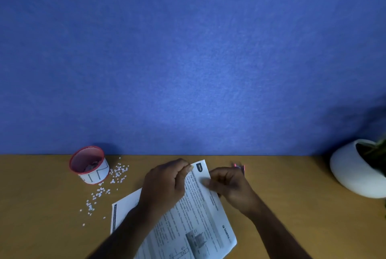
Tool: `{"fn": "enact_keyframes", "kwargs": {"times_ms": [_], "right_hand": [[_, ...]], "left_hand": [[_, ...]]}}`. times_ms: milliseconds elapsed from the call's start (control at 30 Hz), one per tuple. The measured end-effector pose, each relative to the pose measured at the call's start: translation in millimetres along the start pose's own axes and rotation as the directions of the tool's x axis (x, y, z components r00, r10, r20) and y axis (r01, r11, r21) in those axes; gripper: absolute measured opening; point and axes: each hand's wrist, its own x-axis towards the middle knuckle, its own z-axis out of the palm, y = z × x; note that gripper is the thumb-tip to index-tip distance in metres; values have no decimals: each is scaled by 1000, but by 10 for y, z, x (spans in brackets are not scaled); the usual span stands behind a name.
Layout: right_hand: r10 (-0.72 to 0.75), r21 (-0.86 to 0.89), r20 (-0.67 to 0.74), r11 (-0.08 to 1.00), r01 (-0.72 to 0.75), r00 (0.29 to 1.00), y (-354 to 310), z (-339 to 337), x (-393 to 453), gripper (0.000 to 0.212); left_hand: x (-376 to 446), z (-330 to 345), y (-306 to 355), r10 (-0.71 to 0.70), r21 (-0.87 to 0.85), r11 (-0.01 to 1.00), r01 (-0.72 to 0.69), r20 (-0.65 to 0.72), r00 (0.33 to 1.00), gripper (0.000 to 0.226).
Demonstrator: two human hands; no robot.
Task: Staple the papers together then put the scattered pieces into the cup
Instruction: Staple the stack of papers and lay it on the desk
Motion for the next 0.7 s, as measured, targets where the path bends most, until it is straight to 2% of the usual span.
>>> {"fn": "enact_keyframes", "kwargs": {"times_ms": [167,200,300,400,433,533,567,633,667,700], "right_hand": [[-2,57,-135,998,10,991,-337,96,-109,26],[2,72,-159,997,10,987,-395,108,-126,27],[55,224,-243,975,1,968,-582,152,-162,26],[155,443,-331,896,8,931,-752,178,-159,24],[176,490,-354,871,22,919,-799,191,-151,22],[211,535,-403,844,42,891,-899,238,-114,7],[224,544,-408,838,39,885,-935,263,-106,6],[242,558,-412,829,34,879,-973,297,-94,9],[245,563,-414,826,35,877,-984,307,-94,10],[247,567,-413,823,36,877,-998,312,-94,10]], "left_hand": [[29,-114,133,16,-50,999,-21,-108,994,27],[24,-134,161,8,-77,997,-17,-122,993,32],[-110,-197,286,19,-183,982,-37,-96,995,73],[-426,-198,530,213,-188,957,-221,-60,975,115],[-525,-144,591,244,-174,952,-251,-58,968,117],[-652,77,642,241,-105,957,-269,-225,944,71],[-674,105,646,204,-124,963,-239,-248,947,70],[-731,79,634,130,-233,957,-174,-189,973,89],[-749,27,628,84,-267,955,-127,-166,983,91],[-760,-18,618,30,-296,952,-80,-167,985,84]]}}
